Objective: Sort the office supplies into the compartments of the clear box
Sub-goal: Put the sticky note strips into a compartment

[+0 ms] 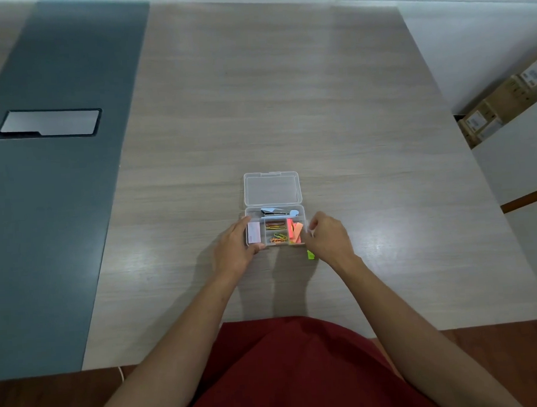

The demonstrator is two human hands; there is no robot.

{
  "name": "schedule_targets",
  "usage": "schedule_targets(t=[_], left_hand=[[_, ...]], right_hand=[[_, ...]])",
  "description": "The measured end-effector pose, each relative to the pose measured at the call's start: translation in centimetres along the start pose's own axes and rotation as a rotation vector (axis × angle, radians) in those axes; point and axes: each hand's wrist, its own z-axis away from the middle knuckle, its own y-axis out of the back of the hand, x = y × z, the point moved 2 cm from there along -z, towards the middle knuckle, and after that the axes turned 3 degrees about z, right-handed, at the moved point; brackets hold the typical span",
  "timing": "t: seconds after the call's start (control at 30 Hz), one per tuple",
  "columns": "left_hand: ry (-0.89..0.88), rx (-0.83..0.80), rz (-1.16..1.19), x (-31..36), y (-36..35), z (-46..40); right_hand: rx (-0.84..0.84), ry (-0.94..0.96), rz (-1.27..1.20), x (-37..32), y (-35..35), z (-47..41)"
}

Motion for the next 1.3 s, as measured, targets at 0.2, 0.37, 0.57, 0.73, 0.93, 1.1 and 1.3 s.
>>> schedule_targets(t=[0.2, 0.37, 0.57, 0.73, 0.93, 1.1, 1.3], left_hand=[[-0.001, -0.003, 0.011, -0.1, -0.1, 0.0], [0.002, -0.004, 0.004, -0.1, 0.0, -0.1], [-0.010, 0.001, 0.012, -0.1, 0.0, -0.1], [-0.017, 0.005, 0.007, 0.0, 0.1, -0.1], [-0.007, -0.005, 0.000, 0.1, 0.2, -0.1], [-0.036, -0.002, -0.020, 0.2, 0.6, -0.5], [-0.067, 0.041, -0.023, 0.7, 1.7, -1.8]], right_hand=[[-0.135, -0.109, -0.050, 1.1, -1.7, 1.2], [0.046, -0.135, -0.206, 1.2, -0.7, 1.1], [0.027, -0.012, -0.216, -1.0, -0.6, -0.2], [0.049, 0.124, -0.056, -1.6, -1.6, -0.2], [0.110, 0.154, 0.033, -1.6, -1.6, -0.1], [0.134, 0.157, 0.060, -0.6, -1.2, -0.5], [0.191, 0.056, -0.173, -0.7, -0.4, -2.9]])
